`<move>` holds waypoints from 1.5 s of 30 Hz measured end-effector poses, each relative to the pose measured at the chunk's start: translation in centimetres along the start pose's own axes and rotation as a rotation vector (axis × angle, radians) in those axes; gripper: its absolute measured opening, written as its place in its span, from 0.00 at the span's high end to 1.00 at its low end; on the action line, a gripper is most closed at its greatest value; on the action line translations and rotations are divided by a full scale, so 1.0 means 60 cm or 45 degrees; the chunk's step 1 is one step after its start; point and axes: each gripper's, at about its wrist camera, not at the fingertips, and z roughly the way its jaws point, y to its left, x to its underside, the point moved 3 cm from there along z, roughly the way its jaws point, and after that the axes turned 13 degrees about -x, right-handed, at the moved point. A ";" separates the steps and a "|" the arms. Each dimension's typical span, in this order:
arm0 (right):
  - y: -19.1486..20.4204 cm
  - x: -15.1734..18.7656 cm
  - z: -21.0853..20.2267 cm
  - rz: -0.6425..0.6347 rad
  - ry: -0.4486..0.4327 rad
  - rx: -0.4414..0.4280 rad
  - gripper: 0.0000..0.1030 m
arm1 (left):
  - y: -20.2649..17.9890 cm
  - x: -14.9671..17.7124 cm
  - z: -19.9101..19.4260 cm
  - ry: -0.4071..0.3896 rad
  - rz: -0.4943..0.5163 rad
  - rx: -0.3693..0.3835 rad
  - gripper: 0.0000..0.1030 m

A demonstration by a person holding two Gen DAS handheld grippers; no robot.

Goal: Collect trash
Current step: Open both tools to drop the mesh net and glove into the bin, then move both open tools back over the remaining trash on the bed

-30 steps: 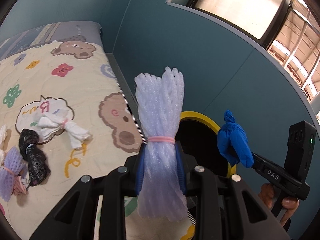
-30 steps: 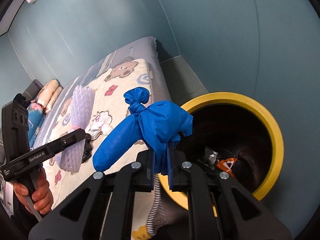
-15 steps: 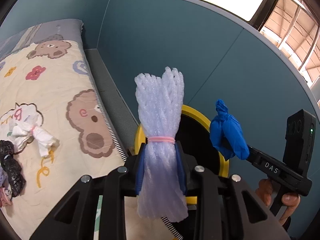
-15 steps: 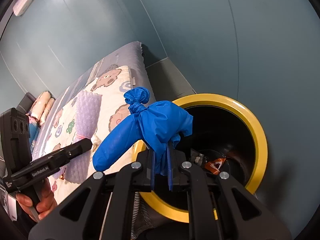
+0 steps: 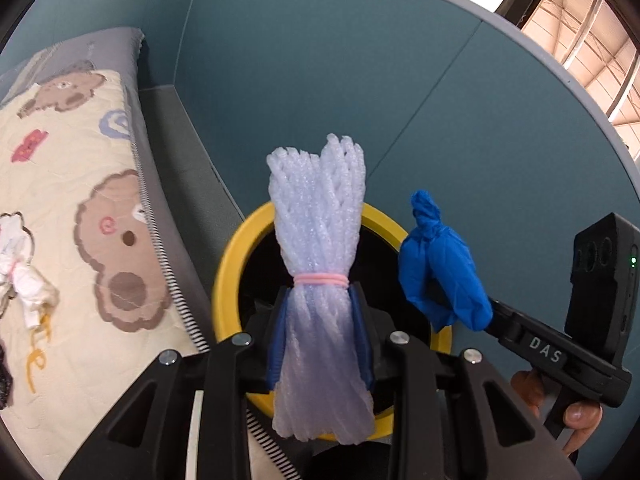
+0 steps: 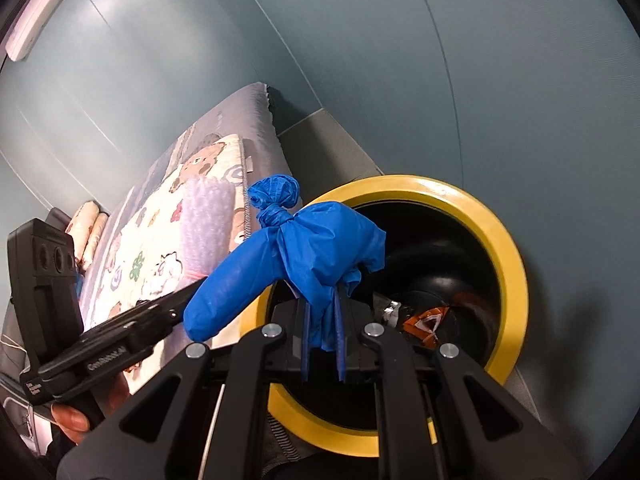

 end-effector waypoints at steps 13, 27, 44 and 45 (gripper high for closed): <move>-0.023 -0.002 -0.016 0.073 -0.032 0.019 0.74 | 0.020 -0.002 0.004 0.018 -0.099 -0.023 0.40; 0.000 0.005 -0.034 0.041 -0.082 0.042 0.47 | 0.119 0.020 -0.056 -0.048 -0.225 -0.118 0.15; 0.159 0.036 0.033 -0.152 0.047 -0.105 0.42 | 0.306 0.077 -0.172 -0.160 -0.352 -0.355 0.10; 0.173 0.038 0.042 -0.167 0.060 -0.114 0.42 | 0.318 0.082 -0.179 -0.166 -0.362 -0.369 0.10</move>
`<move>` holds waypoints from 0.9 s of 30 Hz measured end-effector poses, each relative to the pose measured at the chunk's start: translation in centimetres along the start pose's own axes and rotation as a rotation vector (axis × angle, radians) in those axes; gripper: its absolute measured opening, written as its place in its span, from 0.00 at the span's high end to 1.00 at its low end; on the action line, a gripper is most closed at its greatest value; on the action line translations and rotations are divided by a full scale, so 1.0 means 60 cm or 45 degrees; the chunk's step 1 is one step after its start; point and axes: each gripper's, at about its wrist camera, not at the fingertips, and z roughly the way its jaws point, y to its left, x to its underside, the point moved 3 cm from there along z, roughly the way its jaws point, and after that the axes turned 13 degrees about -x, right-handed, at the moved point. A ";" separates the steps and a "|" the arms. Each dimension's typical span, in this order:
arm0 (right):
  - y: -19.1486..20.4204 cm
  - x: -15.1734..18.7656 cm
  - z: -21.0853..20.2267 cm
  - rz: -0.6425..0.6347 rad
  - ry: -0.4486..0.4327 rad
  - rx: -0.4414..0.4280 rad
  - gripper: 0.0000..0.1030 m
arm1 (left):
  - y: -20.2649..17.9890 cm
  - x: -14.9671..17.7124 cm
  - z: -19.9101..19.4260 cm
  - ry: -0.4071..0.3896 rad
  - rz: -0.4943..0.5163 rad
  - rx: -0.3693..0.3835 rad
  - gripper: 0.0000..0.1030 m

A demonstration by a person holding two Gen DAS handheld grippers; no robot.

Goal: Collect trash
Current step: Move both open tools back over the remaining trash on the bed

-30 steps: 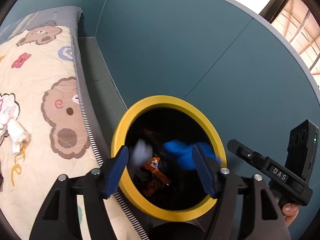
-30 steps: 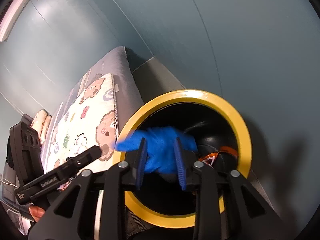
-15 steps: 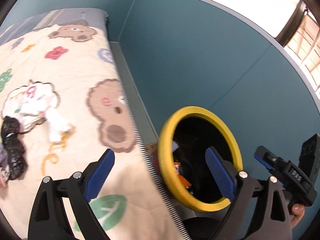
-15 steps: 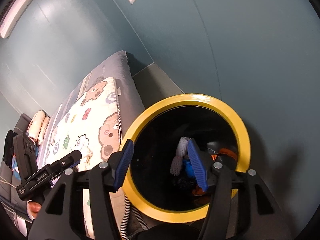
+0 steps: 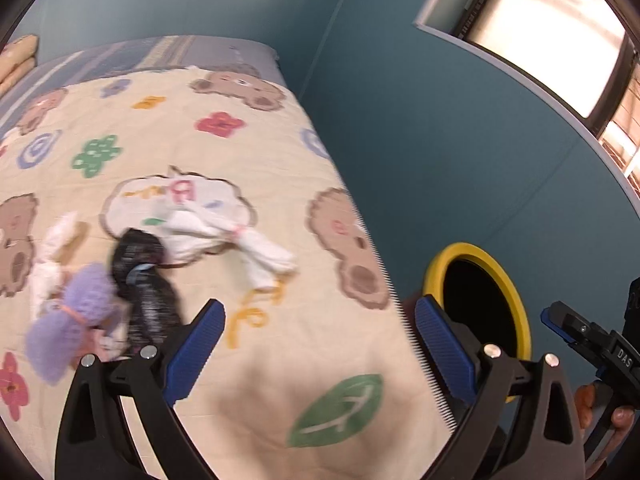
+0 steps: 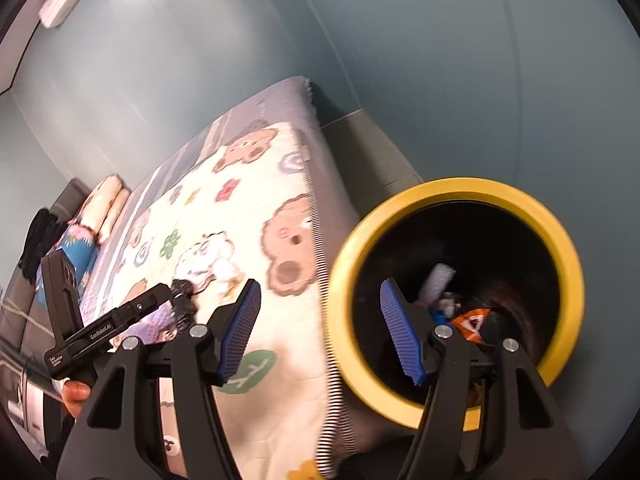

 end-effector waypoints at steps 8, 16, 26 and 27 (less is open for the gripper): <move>0.081 0.009 0.053 -0.083 0.072 -0.065 0.42 | 0.096 0.002 -0.014 -0.017 -0.043 -0.084 0.10; 0.152 0.006 0.131 -0.164 0.156 -0.089 0.41 | 0.178 0.006 -0.021 -0.021 -0.063 -0.176 0.10; 0.204 -0.010 0.247 -0.266 0.261 -0.060 0.42 | 0.267 0.016 0.002 0.029 -0.107 -0.238 0.10; 0.209 -0.011 0.266 -0.273 0.282 -0.056 0.42 | 0.273 0.017 0.005 0.035 -0.109 -0.243 0.10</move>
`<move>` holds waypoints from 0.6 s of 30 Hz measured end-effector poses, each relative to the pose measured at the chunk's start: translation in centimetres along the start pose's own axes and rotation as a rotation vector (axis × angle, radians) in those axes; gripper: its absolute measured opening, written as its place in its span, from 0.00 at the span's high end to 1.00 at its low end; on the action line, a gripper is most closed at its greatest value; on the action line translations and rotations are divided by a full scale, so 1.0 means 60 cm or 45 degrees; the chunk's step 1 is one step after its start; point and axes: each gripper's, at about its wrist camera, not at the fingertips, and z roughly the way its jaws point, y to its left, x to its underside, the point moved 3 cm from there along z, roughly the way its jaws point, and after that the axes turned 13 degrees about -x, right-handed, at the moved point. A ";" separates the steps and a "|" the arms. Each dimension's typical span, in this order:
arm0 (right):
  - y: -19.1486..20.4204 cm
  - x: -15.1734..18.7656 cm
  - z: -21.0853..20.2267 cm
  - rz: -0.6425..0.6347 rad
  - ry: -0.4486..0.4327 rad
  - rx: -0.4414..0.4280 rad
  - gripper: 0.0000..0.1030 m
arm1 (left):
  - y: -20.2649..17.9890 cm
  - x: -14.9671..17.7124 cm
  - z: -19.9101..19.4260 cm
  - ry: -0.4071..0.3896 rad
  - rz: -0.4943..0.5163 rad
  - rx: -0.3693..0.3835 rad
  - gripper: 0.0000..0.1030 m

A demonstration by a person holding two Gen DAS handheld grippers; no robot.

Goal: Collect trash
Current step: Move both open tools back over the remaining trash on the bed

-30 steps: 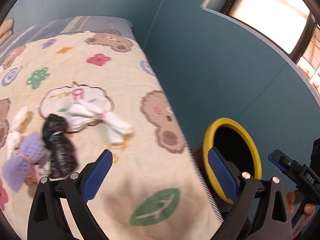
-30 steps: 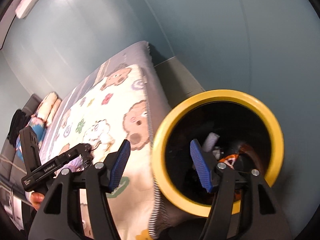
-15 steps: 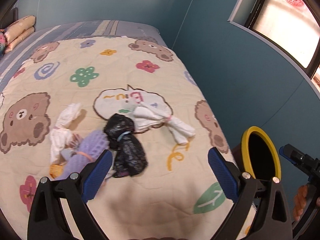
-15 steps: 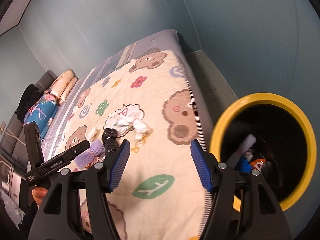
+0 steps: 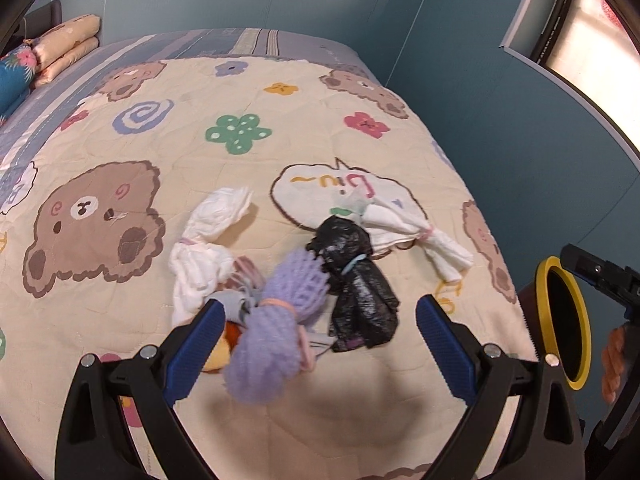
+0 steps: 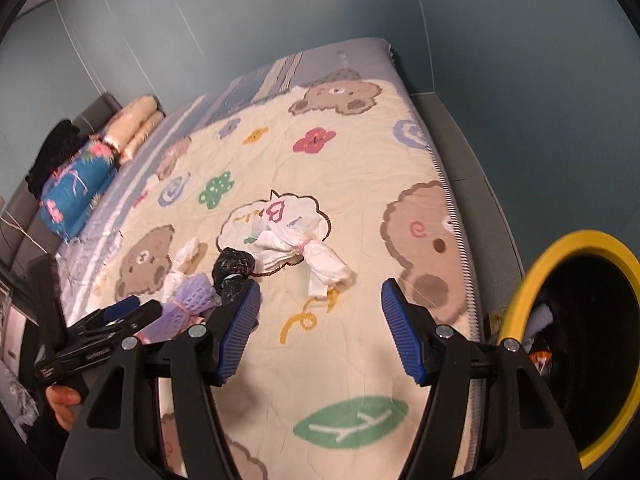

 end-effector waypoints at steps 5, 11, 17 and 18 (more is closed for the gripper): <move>0.010 -0.013 0.060 -0.087 0.049 0.052 0.41 | 0.025 -0.002 0.019 0.021 0.000 -0.014 0.10; 0.002 -0.026 0.129 -0.128 0.105 0.091 0.41 | 0.034 0.000 0.046 0.047 0.039 -0.041 0.10; -0.010 -0.037 0.183 -0.169 0.157 0.149 0.42 | 0.034 0.005 0.065 0.065 0.080 -0.037 0.10; -0.012 -0.037 0.192 -0.178 0.165 0.164 0.42 | 0.034 0.007 0.068 0.068 0.084 -0.040 0.10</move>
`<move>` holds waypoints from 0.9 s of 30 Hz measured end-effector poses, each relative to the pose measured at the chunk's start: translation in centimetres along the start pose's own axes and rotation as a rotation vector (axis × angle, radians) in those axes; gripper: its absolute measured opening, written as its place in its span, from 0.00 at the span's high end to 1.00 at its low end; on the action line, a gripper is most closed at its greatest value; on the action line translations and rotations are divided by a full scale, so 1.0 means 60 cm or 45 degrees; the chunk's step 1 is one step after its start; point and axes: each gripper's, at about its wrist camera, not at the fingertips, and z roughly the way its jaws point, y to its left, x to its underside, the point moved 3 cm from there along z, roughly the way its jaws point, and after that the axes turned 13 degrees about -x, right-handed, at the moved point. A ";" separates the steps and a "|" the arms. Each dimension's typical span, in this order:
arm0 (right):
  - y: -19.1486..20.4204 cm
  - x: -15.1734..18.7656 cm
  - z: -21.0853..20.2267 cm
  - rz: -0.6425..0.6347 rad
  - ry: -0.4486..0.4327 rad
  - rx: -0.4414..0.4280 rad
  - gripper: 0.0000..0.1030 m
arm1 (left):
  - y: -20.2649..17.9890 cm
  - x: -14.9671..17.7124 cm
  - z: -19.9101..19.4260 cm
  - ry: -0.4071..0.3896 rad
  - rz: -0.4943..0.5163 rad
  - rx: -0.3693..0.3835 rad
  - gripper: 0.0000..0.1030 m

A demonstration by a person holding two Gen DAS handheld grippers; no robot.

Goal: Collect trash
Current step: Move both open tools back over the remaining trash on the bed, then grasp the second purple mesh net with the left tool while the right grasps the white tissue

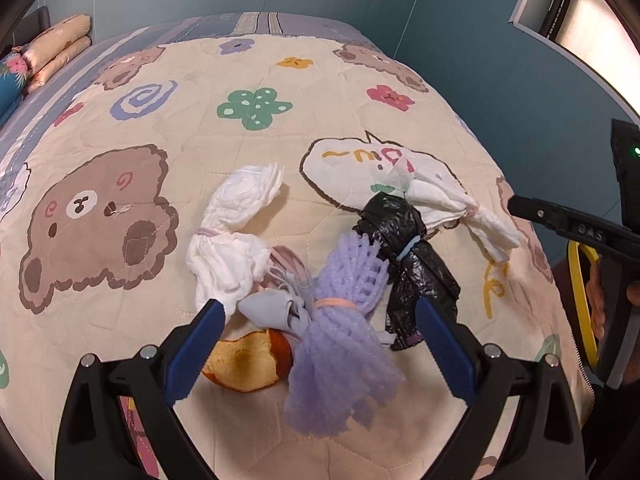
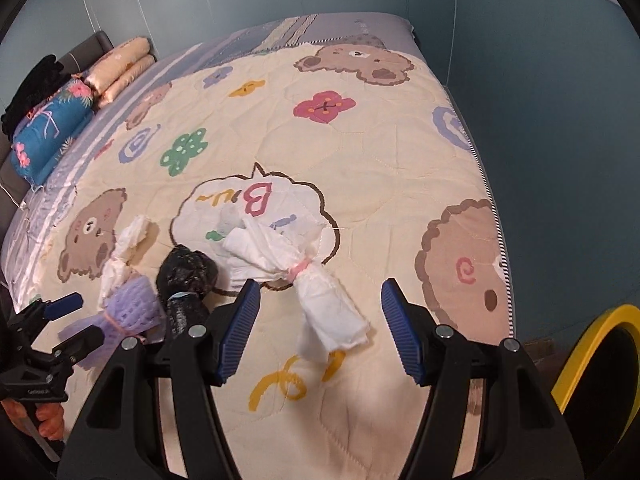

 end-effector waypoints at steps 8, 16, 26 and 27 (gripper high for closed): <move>-0.007 -0.012 0.061 -0.084 0.058 0.064 0.42 | -0.006 0.017 0.012 0.012 0.037 0.033 0.12; -0.002 0.004 0.096 -0.214 0.129 0.105 0.42 | -0.010 0.029 0.029 0.047 0.038 0.063 0.29; 0.021 0.013 0.104 -0.296 0.159 0.099 0.48 | -0.009 0.037 0.047 0.076 0.043 0.037 0.67; 0.021 0.013 0.107 -0.286 0.159 0.097 0.52 | -0.006 0.037 0.047 0.081 0.028 0.043 0.70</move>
